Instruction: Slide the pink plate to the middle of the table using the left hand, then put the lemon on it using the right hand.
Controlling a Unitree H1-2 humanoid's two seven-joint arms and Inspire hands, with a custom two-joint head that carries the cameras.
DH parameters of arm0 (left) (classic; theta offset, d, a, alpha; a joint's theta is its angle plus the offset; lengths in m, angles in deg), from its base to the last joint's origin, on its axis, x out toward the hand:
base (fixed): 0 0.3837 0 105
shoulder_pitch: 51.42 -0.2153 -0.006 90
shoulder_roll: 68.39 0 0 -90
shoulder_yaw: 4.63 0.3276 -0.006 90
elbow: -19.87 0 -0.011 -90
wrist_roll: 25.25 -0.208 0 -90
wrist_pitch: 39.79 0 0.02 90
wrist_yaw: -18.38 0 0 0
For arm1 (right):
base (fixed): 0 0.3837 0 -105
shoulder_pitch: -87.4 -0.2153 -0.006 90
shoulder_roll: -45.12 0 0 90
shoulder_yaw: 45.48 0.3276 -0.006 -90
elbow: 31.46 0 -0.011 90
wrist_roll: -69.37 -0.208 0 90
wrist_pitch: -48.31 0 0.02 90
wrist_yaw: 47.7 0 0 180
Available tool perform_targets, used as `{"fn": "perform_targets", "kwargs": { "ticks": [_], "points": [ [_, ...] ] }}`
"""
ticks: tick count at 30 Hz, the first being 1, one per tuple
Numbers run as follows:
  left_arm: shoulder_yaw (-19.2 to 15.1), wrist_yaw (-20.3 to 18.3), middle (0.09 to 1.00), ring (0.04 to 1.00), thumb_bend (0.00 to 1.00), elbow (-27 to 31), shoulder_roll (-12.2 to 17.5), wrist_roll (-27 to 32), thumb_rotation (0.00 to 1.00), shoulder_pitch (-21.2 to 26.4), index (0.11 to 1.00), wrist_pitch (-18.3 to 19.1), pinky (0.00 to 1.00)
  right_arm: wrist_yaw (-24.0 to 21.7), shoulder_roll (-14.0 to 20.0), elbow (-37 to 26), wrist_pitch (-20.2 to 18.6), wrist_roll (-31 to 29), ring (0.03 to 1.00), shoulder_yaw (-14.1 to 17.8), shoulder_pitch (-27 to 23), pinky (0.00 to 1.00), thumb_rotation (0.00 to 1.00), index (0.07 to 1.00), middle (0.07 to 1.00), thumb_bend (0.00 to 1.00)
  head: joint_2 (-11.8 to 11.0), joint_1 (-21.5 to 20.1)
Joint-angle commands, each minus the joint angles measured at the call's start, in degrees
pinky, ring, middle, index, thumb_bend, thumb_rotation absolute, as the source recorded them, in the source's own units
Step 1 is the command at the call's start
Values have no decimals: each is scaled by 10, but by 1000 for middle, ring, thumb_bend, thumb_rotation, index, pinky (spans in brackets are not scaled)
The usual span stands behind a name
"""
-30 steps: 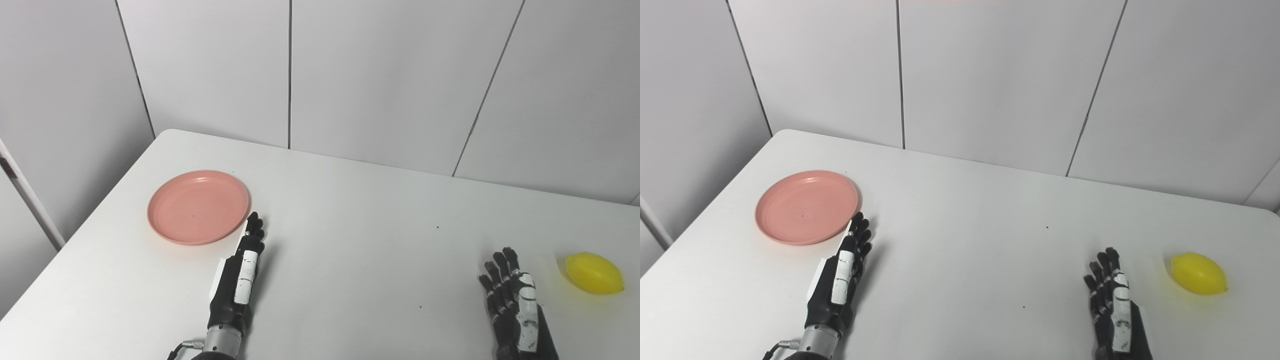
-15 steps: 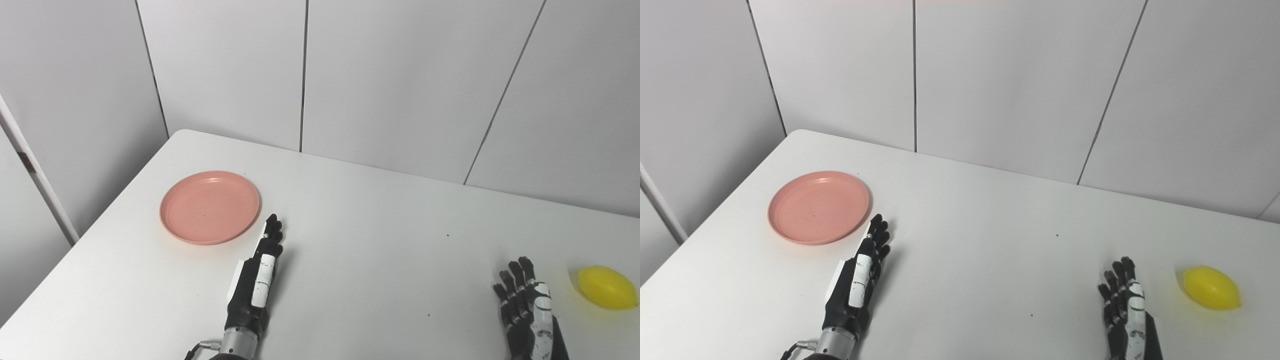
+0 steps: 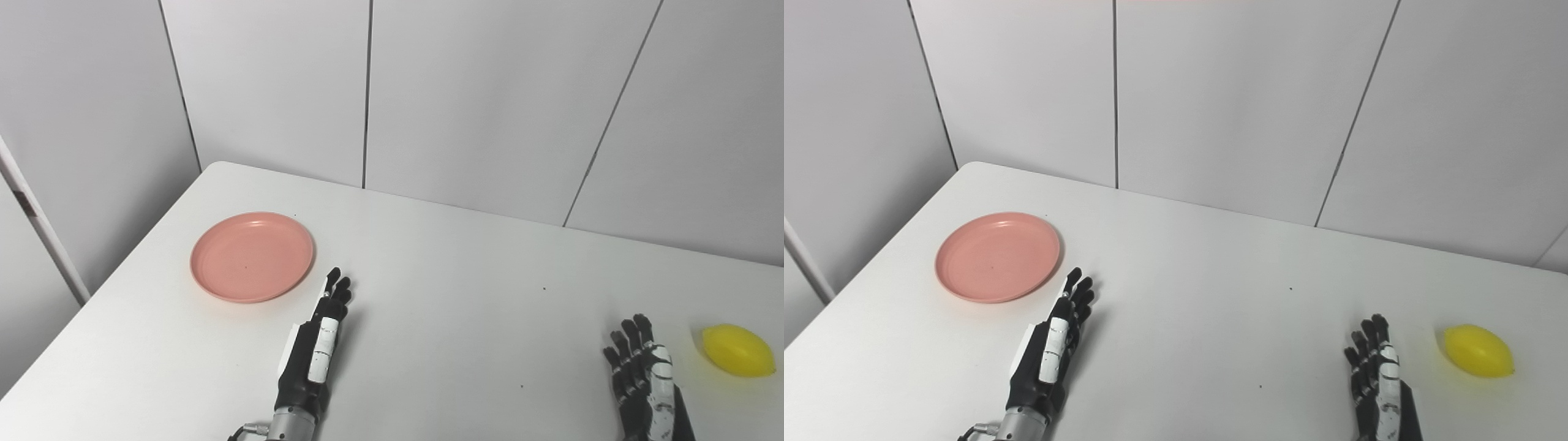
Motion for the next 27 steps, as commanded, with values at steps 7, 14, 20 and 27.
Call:
{"fn": "perform_targets", "kwargs": {
  "ticks": [7,14,20,27],
  "points": [
    [-22,-13,894,894,876,64,13,36,1000,36,899,38,949,-2,-3,66,30,0,1000,4,37,1000,1000,1000,1000,640,-3,0],
    [-43,-17,874,877,907,110,43,57,1000,109,838,88,890,-4,-2,72,34,-1,1000,5,35,1000,1000,1000,1000,622,-8,6],
    [-58,-21,846,851,919,128,77,62,1000,156,801,116,905,-4,1,73,30,-1,1000,6,35,1000,1000,1000,1000,649,-9,11],
    [-98,-26,821,843,899,94,114,73,1000,194,770,96,937,-5,2,72,33,0,1000,5,35,1000,1000,1000,1000,643,-8,7]
  ]
}}
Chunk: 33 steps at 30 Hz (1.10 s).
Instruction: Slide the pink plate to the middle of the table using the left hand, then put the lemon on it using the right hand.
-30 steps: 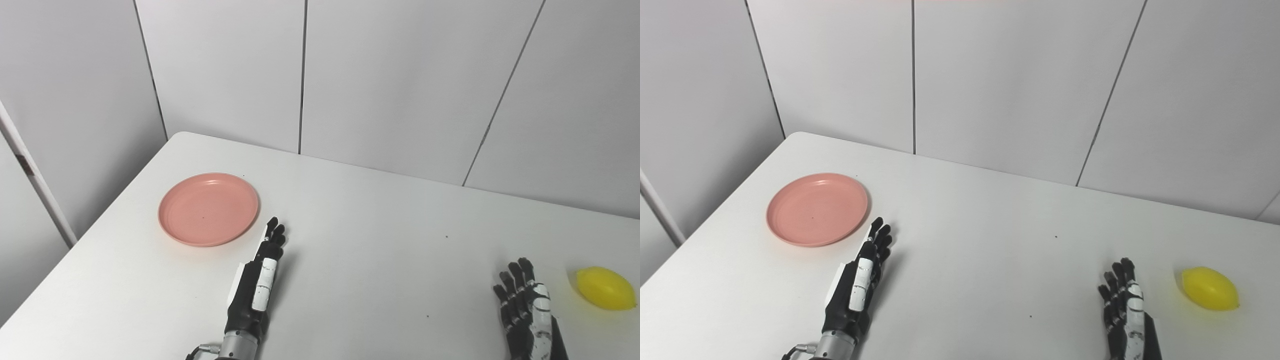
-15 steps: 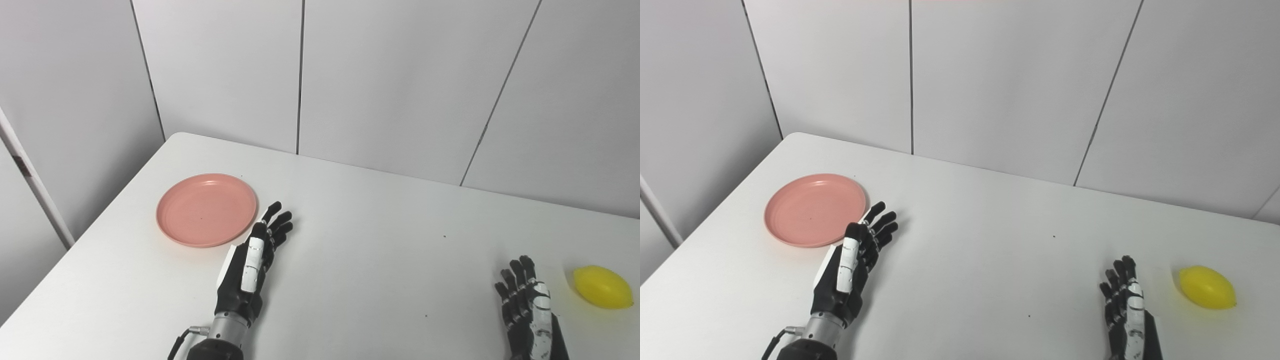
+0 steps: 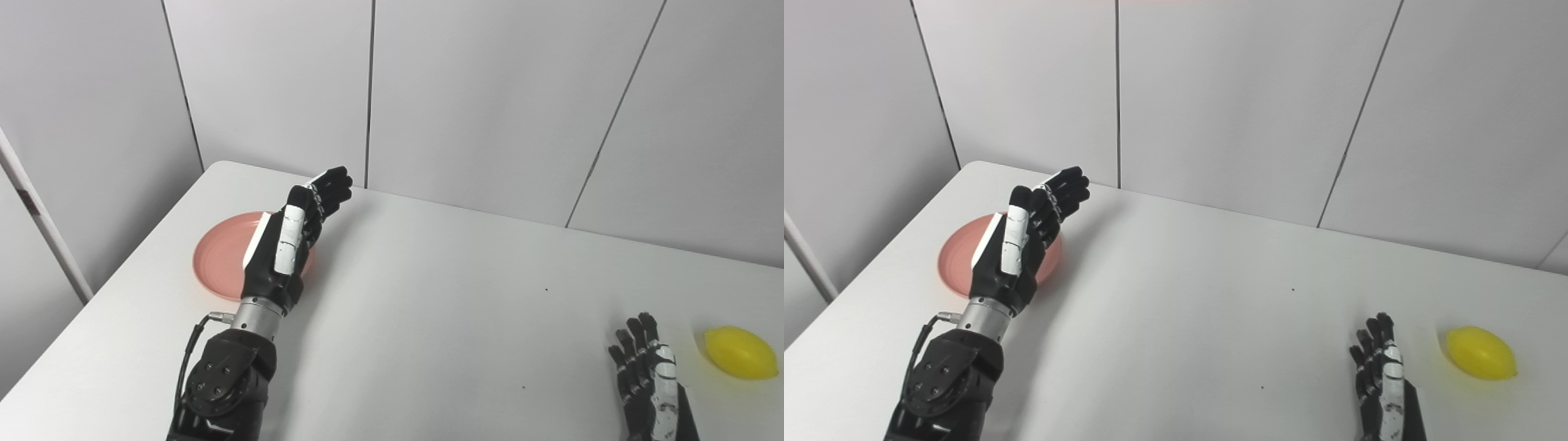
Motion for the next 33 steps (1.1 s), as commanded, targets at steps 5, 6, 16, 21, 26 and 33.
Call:
{"fn": "perform_targets", "kwargs": {
  "ticks": [5,6,16,21,26,33],
  "points": [
    [-44,-15,824,840,895,-73,49,13,1000,53,782,-66,909,-1,-3,59,13,-3,1000,6,41,1000,999,1000,1000,650,3,0],
    [-51,-17,825,838,895,-87,58,13,1000,60,785,-73,903,-1,-2,59,12,-3,1000,6,41,1000,997,1000,1000,650,3,1],
    [-91,-17,836,862,920,-154,121,17,1000,117,799,-78,966,-5,1,60,18,-2,1000,6,41,1000,1000,1000,1000,667,5,4],
    [-115,-10,816,826,964,-223,142,20,999,148,808,-97,829,-7,2,61,18,-1,1000,5,41,1000,1000,1000,1000,658,4,4],
    [-124,-8,803,820,953,-294,157,9,996,164,793,-137,828,-6,2,60,20,1,1000,4,42,1000,1000,1000,1000,648,5,4],
    [-129,-16,810,825,900,-383,194,12,1000,192,809,-166,847,-6,0,58,19,0,1000,4,44,1000,995,1000,1000,654,5,2]
  ]
}}
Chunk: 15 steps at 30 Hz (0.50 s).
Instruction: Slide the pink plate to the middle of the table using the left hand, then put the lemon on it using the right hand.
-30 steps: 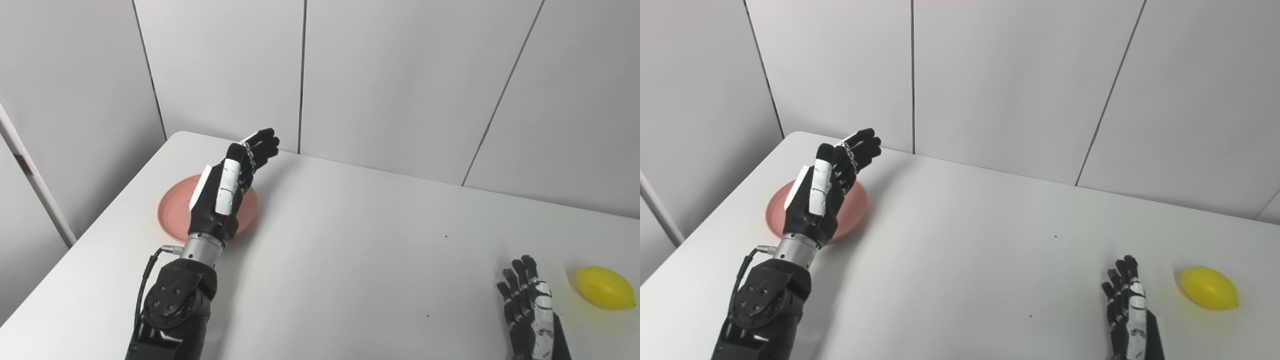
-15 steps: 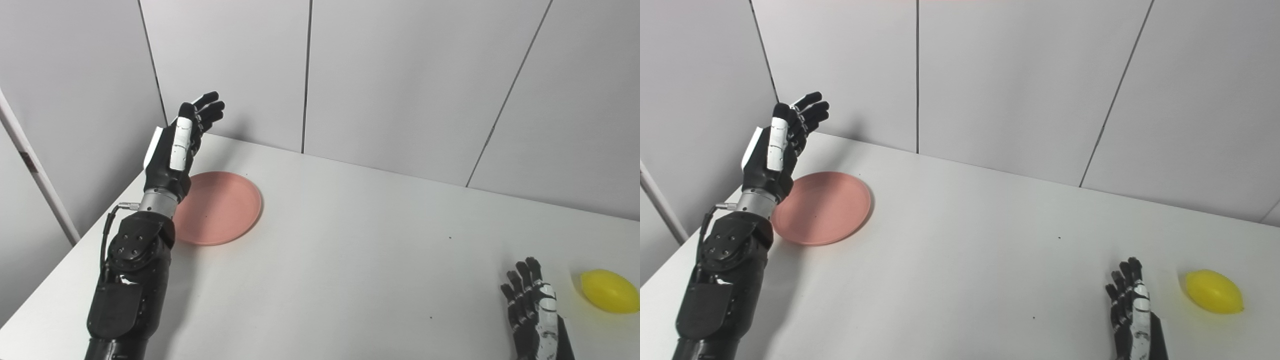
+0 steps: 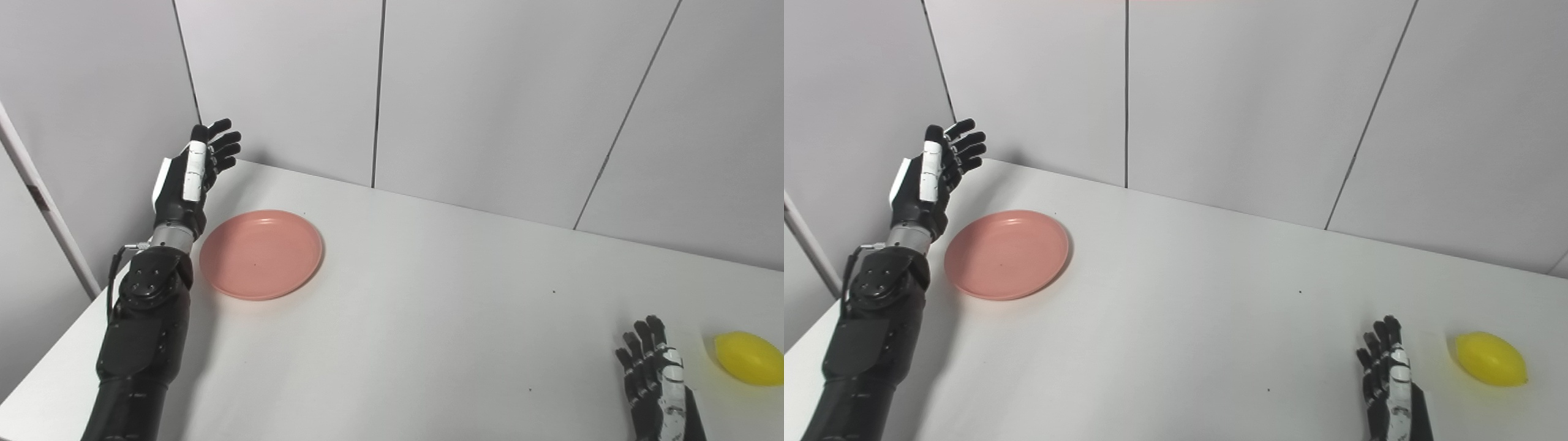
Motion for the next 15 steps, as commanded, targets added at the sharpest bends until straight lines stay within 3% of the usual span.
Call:
{"fn": "perform_targets", "kwargs": {
  "ticks": [1,8,12,15],
  "points": [
    [-7,-12,816,826,900,-20,35,5,1000,44,811,-38,835,-5,-3,60,20,0,1000,1,42,1000,996,1000,1000,651,1,0],
    [-6,-58,835,850,908,-107,69,24,1000,61,845,-62,829,-4,-5,57,17,0,1000,0,43,1000,991,1000,1000,656,1,-1],
    [-7,-68,859,874,910,-137,66,30,968,57,861,-68,863,-3,-6,59,19,2,1000,0,42,1000,998,1000,1000,644,2,-1],
    [1,-70,850,860,915,-182,66,21,981,60,861,-93,853,-3,-7,57,18,1,1000,1,43,1000,992,1000,1000,651,4,-2]
  ]
}}
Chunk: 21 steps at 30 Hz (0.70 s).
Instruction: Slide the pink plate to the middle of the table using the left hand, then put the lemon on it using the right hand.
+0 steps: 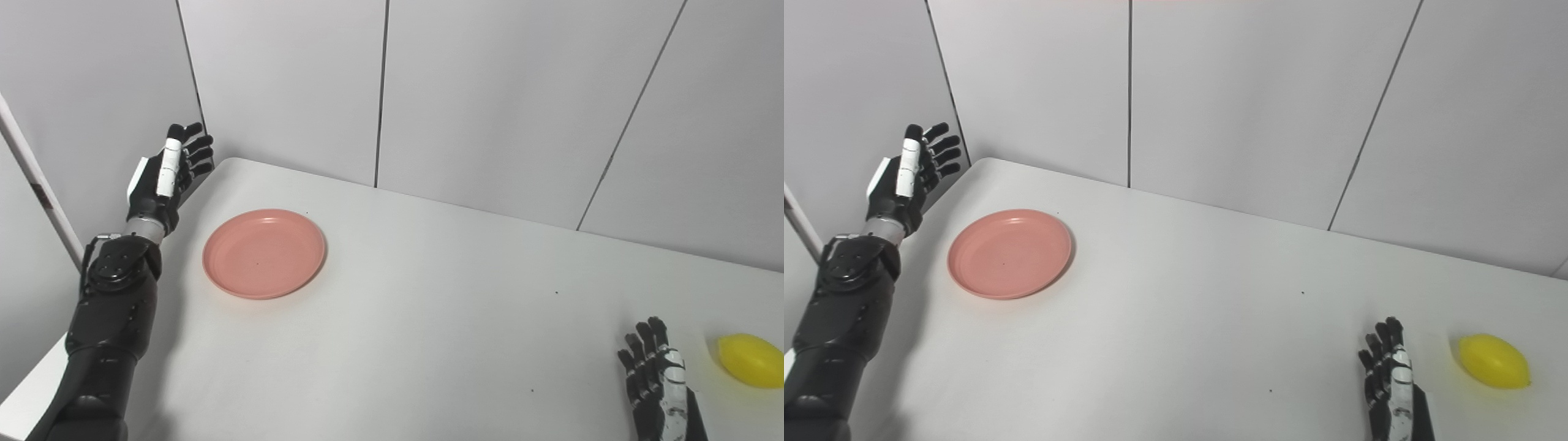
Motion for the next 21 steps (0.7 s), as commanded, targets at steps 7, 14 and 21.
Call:
{"fn": "perform_targets", "kwargs": {
  "ticks": [7,14,21],
  "points": [
    [14,-21,856,853,863,-104,7,6,1000,36,871,-71,878,-2,-7,57,20,3,1000,-1,43,1000,1000,1000,1000,639,3,-3],
    [19,-47,821,843,900,-179,4,16,971,49,850,-119,832,-1,-9,53,16,3,1000,-1,44,1000,1000,1000,1000,628,4,-7],
    [24,-56,822,827,899,-211,-1,18,954,53,846,-140,796,-4,-11,52,14,-7,1000,1,43,1000,987,1000,1000,618,4,-8]
  ]
}}
